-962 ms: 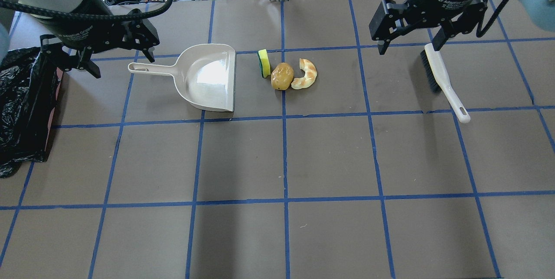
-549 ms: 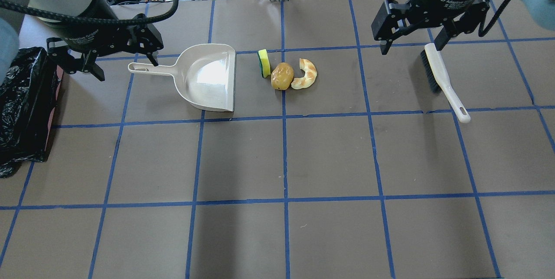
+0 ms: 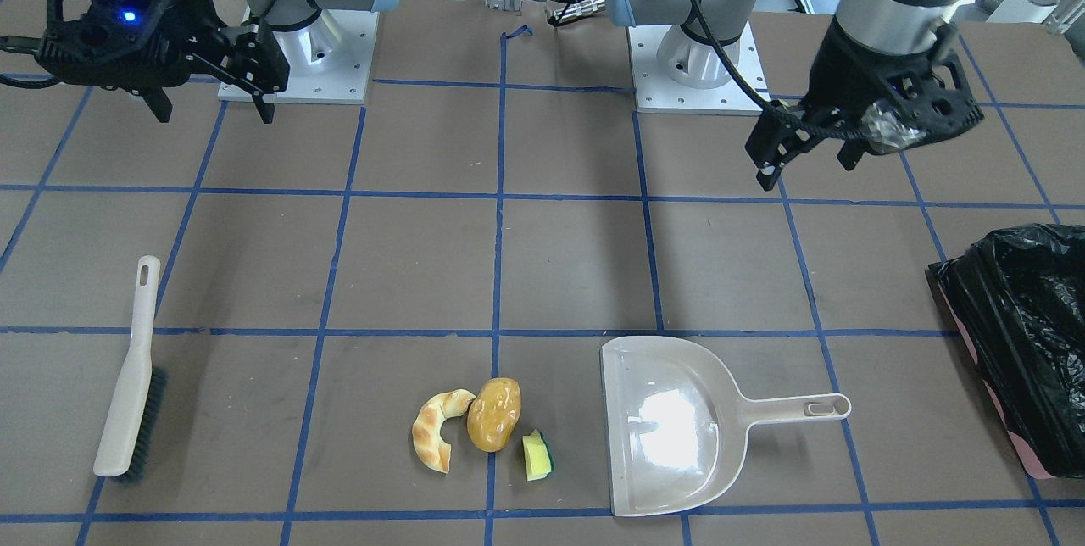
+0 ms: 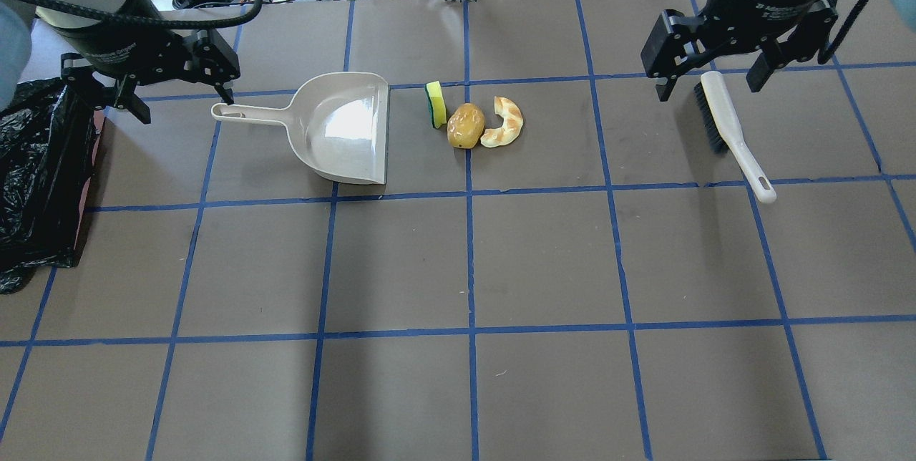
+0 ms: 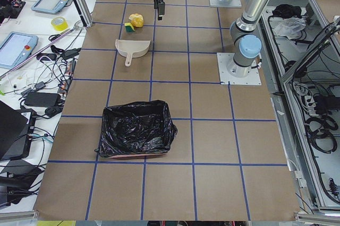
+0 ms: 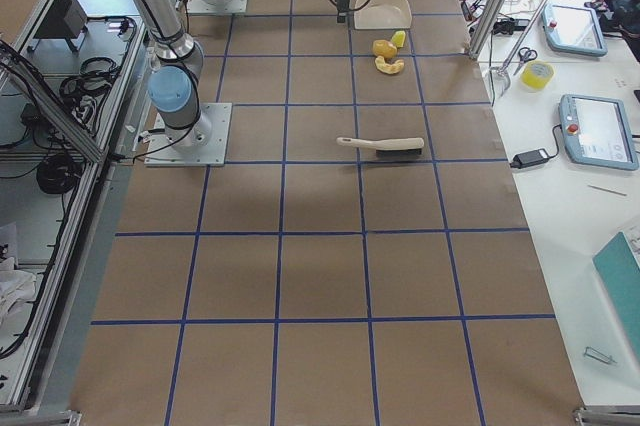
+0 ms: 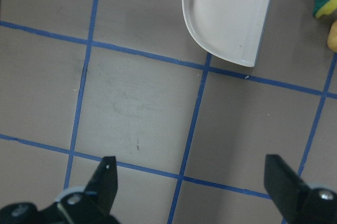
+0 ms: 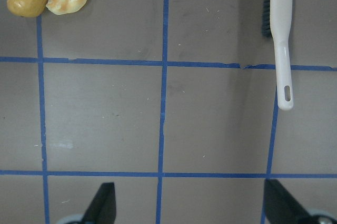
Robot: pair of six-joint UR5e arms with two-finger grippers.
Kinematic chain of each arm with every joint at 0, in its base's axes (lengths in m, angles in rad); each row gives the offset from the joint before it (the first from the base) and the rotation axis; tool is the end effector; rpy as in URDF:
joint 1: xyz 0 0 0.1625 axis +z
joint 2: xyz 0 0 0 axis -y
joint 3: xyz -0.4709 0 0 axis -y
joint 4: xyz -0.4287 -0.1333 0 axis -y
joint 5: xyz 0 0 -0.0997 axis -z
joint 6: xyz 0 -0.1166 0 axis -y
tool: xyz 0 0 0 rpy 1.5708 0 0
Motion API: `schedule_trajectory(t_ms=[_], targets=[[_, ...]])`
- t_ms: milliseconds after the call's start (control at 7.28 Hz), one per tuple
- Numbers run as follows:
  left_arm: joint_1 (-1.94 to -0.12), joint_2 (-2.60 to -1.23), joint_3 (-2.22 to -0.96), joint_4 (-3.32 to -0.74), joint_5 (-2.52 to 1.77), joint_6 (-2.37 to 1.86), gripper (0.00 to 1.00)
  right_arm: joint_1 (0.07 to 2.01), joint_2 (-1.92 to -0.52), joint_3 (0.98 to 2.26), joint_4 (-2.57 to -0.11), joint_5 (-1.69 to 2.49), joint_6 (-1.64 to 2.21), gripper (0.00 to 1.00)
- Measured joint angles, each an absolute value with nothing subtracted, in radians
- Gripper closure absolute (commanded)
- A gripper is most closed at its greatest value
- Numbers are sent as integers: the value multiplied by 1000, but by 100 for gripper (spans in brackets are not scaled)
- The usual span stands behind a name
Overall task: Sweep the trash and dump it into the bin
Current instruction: 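Lower the left gripper to the dustpan while the right descends to the brush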
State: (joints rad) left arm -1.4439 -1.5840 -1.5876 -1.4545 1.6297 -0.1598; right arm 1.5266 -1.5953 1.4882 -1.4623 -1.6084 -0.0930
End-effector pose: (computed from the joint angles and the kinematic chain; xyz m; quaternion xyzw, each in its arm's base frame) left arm -0.0566 -0.5557 0.5131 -0.1439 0.9882 -0.0436 0.0287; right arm 0.1061 -0.5194 0.5624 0.0244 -0.9995 -0.0020 0.0187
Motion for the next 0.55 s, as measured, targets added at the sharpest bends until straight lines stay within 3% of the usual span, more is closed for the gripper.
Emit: schedule_trajectory(t_ms=[549], targets=[[-1366, -1857, -1555, -1178, 1630, -360, 0, 1300, -1581, 1590, -1607, -1607, -429, 0]])
